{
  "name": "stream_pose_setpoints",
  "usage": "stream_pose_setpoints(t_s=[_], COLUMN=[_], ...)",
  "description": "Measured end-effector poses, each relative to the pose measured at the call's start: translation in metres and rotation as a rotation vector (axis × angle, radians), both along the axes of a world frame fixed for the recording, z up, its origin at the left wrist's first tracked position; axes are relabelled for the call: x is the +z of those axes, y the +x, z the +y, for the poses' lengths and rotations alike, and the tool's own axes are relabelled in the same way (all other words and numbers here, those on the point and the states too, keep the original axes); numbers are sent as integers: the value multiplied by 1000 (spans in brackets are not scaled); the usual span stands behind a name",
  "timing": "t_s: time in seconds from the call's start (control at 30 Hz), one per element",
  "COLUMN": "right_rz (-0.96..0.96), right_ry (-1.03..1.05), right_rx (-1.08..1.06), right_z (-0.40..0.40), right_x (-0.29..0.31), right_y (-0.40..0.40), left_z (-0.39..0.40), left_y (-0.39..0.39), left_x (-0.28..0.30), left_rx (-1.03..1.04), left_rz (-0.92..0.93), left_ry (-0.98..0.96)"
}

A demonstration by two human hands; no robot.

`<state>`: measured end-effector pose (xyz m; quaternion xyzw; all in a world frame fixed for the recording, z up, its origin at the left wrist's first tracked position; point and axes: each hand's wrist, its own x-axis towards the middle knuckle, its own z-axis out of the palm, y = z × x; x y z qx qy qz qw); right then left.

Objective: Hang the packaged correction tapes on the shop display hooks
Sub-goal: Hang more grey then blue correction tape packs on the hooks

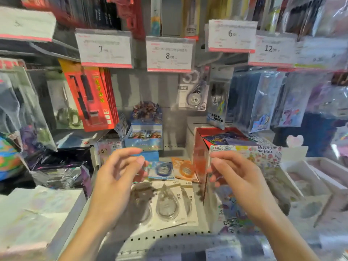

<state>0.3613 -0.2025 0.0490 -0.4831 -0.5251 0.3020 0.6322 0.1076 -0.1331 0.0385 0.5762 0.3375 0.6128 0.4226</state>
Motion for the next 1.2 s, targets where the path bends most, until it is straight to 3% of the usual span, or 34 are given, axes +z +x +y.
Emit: stream_pose_setpoints(t_s=[0.23,0.43,0.8,1.0,1.1,1.2], right_rz=[-71,-175,-681,-919,-946,-929], right_ry=[1,-92,-264,-333,-357,-330], right_rx=[-94,-179,-259,-164,-124,-113], right_z=[32,57,162,185,180,178], right_x=[-4,-25,-63,-78,-87,-91], right_y=[-80,-109,-103,-95,-90,-85], left_z=[44,82,162,191,200,206], left_y=[-91,-109,-70,-59,-57,-54], left_x=[0,-11,-38,-53,-59,-61], left_rx=[-79,-137,-142,-109,-91,-99], left_rz=[122,276,871,1098,1128,1045], left_ry=[-17,-136,-163,-265,-304,-388])
